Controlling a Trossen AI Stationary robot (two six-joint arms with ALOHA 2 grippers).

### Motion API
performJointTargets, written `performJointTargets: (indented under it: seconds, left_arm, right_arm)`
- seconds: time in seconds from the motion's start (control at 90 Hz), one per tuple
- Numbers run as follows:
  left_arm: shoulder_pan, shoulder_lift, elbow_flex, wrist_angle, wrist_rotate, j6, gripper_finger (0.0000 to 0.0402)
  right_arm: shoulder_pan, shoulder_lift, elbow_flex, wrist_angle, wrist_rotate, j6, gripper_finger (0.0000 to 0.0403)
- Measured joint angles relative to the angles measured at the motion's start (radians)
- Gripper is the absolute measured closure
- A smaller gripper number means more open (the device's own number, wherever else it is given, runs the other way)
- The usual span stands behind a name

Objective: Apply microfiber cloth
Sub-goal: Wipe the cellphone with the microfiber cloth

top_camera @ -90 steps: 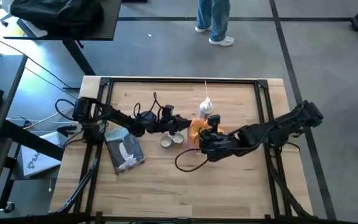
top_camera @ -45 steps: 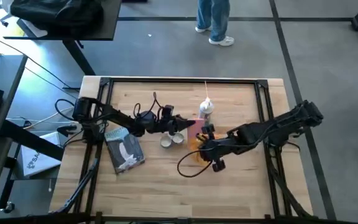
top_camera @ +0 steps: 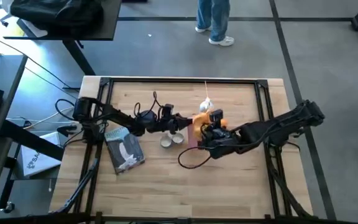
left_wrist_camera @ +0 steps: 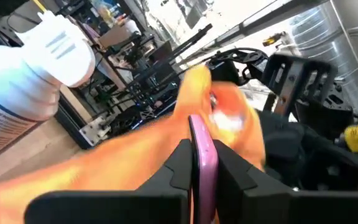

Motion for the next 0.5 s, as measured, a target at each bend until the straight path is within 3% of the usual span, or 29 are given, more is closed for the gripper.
performJointTargets:
  seconds: [0.111,0.211,0.4,0.5]
  left_arm:
    - [-0.002,0.000,0.000,0.008,0.030,-0.006,0.0389]
    - [-0.004,-0.001,0.002,0.015,0.042,-0.006,0.0389]
    - [-0.002,-0.001,0.002,0.011,0.034,-0.003,0.0389]
    - [-0.002,-0.001,0.002,0.024,0.037,-0.003,0.0389]
  right_arm:
    - [0.001,-0.039,0.002,-0.017,0.090,-0.025,0.0403]
    - [0.000,-0.095,0.006,-0.010,0.070,-0.014,0.0403]
    - [-0.021,-0.187,0.007,0.048,-0.220,0.106,0.0403]
    - [-0.042,-0.191,0.004,0.101,-0.321,0.132,0.0403]
